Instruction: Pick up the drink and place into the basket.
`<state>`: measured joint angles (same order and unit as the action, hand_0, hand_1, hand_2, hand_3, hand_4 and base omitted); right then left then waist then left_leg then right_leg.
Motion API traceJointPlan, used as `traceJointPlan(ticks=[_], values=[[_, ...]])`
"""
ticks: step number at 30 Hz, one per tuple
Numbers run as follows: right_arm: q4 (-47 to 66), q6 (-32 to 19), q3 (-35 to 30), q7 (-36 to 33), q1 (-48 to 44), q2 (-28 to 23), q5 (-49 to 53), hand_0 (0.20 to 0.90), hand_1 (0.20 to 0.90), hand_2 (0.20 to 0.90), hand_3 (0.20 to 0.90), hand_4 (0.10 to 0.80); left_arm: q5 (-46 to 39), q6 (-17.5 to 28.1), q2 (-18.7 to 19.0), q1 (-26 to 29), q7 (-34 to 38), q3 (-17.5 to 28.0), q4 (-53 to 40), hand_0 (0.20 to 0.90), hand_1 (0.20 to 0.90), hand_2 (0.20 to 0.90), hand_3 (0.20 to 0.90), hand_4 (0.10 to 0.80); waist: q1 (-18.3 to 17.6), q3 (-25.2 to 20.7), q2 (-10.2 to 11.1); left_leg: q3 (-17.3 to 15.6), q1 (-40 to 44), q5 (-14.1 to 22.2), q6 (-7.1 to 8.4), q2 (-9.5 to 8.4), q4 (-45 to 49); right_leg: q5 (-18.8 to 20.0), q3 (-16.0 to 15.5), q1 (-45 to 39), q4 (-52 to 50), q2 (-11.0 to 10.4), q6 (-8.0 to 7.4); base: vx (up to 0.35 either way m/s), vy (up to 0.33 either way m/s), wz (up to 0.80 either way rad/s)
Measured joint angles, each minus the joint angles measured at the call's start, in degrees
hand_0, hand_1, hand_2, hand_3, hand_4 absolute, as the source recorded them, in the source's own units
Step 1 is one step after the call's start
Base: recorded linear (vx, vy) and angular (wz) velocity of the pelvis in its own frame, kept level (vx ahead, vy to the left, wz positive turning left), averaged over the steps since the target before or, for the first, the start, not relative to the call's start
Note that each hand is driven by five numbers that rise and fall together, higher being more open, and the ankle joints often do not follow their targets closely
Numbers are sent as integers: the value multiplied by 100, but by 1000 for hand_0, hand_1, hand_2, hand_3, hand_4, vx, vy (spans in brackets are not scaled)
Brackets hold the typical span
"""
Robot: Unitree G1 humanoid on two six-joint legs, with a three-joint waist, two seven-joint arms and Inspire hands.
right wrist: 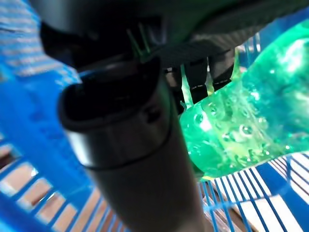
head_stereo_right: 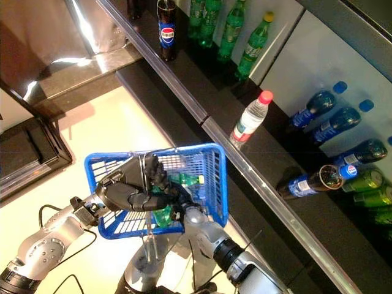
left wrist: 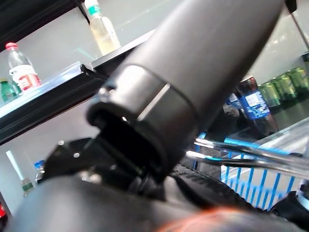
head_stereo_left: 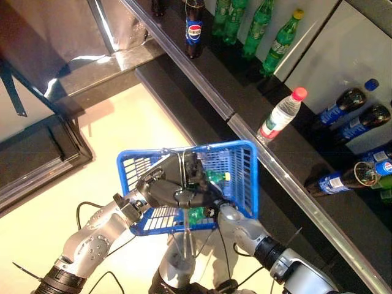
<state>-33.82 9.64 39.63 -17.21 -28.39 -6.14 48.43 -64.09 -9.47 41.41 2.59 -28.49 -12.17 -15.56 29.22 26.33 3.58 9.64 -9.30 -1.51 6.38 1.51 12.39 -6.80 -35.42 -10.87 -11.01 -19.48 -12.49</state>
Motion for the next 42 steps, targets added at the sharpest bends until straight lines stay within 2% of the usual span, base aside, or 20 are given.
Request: traceJointPlan(ticks=[4,7,10,15,17,19,25,28,35,42], values=[[-297,-8,-102,-13,-111,34,992,300,300,300,200,100,7,-55,55,12,-143,-63,-180,300,300,300,200,100,54,3,5,36,-88,134,8,-3,271,-116,-9,11,-190,-23,2,64,28,4],[-520,-72,-315,-19,-174,282,1845,300,300,300,200,100,133,-110,114,180,-153,-113,-204,300,300,300,200,100,54,2,7,37,-94,200,16,-4,377,-171,-9,-21,-309,-45,7,23,67,-2],[-792,-245,-525,-54,-311,573,2511,300,300,300,200,100,224,-183,246,451,-152,-318,-204,300,300,300,200,100,51,7,9,29,-104,221,6,-12,461,-205,-38,6,-384,-76,12,10,56,1],[-903,-722,-821,-171,-362,932,3339,300,300,300,200,100,245,-222,215,527,-145,-325,-204,300,300,300,200,100,52,9,5,25,-114,250,-1,-29,493,-258,-33,36,-511,-144,3,-2,48,2],[-976,-941,-978,-204,-373,1062,3507,408,408,408,326,226,260,-222,218,530,-109,-325,-204,300,300,300,200,100,47,13,-1,24,-136,259,0,-47,526,-295,-24,73,-586,-184,6,-17,36,1],[-1105,-1080,-1052,-267,-490,1134,3559,900,900,900,900,800,350,-222,217,558,-52,-333,-203,300,300,300,200,100,39,22,-13,22,-225,266,-16,-46,582,-297,-11,158,-643,-199,7,-40,53,-3],[-1280,-1183,-1415,-429,-577,1189,3661,900,900,900,900,800,440,-226,217,593,168,-543,-196,300,300,300,200,100,25,68,-91,-26,-251,273,-42,-55,628,-305,26,225,-719,-267,4,-28,39,-2],[-1286,-1237,-1457,-432,-588,1158,3674,900,900,900,900,800,441,-228,216,593,315,-583,-154,300,300,300,200,100,1,68,-92,-93,-251,274,-43,-40,625,-311,136,303,-774,-268,5,-21,29,-14],[-1268,-1338,-1443,-430,-580,1110,3658,900,900,900,900,800,442,-231,164,593,445,-679,-5,300,300,300,200,100,-119,69,-89,-118,-252,270,-36,-11,590,-317,145,321,-772,-263,8,-4,4,-1],[-641,-1348,-1449,-373,-234,917,3428,900,900,900,900,800,442,-230,50,593,446,-678,-6,300,300,300,200,100,-153,76,-74,-168,-251,268,-32,39,570,-320,155,389,-772,-263,12,-1,8,-3]])
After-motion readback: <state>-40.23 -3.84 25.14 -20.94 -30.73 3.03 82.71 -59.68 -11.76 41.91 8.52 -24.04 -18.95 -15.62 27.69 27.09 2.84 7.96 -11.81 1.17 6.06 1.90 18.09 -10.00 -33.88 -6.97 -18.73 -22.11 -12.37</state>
